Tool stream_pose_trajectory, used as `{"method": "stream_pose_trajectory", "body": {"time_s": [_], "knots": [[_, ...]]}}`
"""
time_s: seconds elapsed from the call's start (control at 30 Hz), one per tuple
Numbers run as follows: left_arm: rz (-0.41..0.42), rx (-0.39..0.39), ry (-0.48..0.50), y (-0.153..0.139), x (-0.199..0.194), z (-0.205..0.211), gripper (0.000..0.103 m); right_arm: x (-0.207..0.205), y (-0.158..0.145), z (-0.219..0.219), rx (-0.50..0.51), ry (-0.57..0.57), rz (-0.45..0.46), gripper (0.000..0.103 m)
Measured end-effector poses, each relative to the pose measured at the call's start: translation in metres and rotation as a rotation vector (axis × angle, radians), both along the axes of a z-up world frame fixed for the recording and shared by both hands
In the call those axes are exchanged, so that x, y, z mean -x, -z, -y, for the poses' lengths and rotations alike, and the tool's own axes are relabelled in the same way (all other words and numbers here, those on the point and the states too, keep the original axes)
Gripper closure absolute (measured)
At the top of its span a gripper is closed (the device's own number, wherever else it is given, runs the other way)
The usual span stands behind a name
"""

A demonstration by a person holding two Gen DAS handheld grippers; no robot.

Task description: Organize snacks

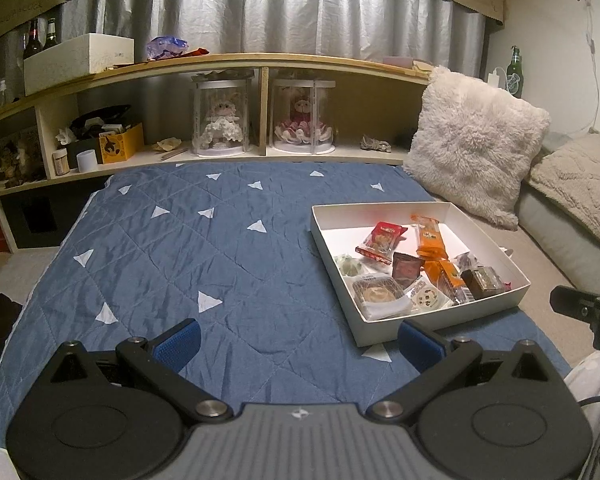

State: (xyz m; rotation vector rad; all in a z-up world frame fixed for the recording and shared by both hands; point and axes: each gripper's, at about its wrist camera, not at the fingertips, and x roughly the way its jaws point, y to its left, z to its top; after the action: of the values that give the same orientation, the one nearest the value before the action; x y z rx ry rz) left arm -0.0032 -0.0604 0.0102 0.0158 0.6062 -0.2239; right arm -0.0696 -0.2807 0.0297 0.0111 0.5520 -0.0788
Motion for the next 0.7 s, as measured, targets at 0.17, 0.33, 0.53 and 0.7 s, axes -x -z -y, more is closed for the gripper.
{"method": "stream_pose_trajectory", "body": {"time_s": [0.17,0.33,0.53,0.7], "knots": [[0.001,0.000,0.000,0.0000,0.0002,0.0001,0.000,0.0005,0.0001,-0.0006,0.001,0.001,0.001,0.000],[0.001,0.000,-0.002,-0.0007,0.0003,-0.0007,0.000,0.0006,0.0002,-0.0016,0.000,0.002,0.002,0.000],[0.002,-0.001,-0.002,-0.0006,0.0003,-0.0010,0.000,0.0006,0.0003,-0.0014,0.000,0.001,0.002,0.000],[0.001,-0.001,-0.001,-0.0004,0.0005,-0.0008,0.000,0.0005,0.0004,-0.0017,0.000,0.002,0.002,0.000]]}}
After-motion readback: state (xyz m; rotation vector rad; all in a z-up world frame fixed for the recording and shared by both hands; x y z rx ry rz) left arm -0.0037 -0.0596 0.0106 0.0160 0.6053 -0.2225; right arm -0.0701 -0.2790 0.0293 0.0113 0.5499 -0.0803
